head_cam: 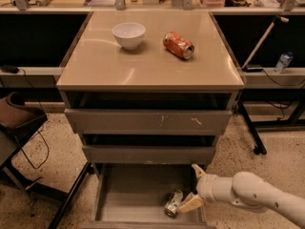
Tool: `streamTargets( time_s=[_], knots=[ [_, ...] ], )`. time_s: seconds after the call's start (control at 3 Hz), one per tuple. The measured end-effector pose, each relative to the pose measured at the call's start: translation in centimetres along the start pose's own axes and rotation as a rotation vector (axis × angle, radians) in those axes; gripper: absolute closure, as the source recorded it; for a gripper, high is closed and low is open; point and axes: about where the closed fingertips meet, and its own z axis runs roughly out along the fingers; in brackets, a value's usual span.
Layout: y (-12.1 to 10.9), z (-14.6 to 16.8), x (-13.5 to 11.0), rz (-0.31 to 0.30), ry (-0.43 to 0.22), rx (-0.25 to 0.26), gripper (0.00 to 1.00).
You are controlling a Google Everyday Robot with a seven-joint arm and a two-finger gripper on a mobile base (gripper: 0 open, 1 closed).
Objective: Pick 7up can from bottom drawer and place on counter
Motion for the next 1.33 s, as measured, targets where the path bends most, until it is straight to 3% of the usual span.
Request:
streamTargets(
  time_s=[0.33, 0.67, 1.0, 1.33],
  knots=[
    [-1.5, -0.3, 0.3, 0.001, 0.006, 0.061, 0.00],
    [-1.5, -0.2, 0.3, 0.001, 0.006, 0.060, 0.00],
    [-1.2, 4.0, 1.3, 0.061, -0.025, 0.016, 0.00],
    [-3.1, 12.0, 1.5, 0.189, -0.097, 0.010, 0.00]
  ],
)
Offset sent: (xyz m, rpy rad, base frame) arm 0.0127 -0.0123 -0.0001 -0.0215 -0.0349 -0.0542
